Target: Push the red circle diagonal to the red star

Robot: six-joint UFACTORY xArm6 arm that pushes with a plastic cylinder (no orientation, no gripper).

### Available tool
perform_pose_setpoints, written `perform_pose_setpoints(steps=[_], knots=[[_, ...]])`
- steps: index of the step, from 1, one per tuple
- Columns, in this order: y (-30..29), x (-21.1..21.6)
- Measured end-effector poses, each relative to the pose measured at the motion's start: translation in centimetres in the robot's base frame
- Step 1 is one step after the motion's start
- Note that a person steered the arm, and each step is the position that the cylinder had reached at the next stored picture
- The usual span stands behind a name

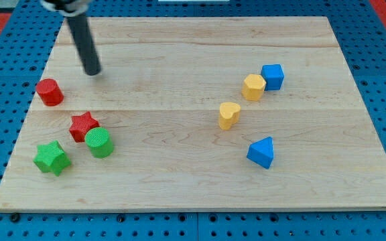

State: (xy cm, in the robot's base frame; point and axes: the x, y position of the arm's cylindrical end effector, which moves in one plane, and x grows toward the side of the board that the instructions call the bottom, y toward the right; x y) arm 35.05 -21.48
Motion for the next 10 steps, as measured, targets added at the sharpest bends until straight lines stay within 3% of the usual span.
perform_pose_setpoints(steps=[1,2,3,4,5,7,10], knots=[[-3.1,2.1],[-2.1,6.3],[-1.1,3.1],[-4.6,1.5],[-9.0,1.5],[-9.0,2.3],[-7.7,10.6]])
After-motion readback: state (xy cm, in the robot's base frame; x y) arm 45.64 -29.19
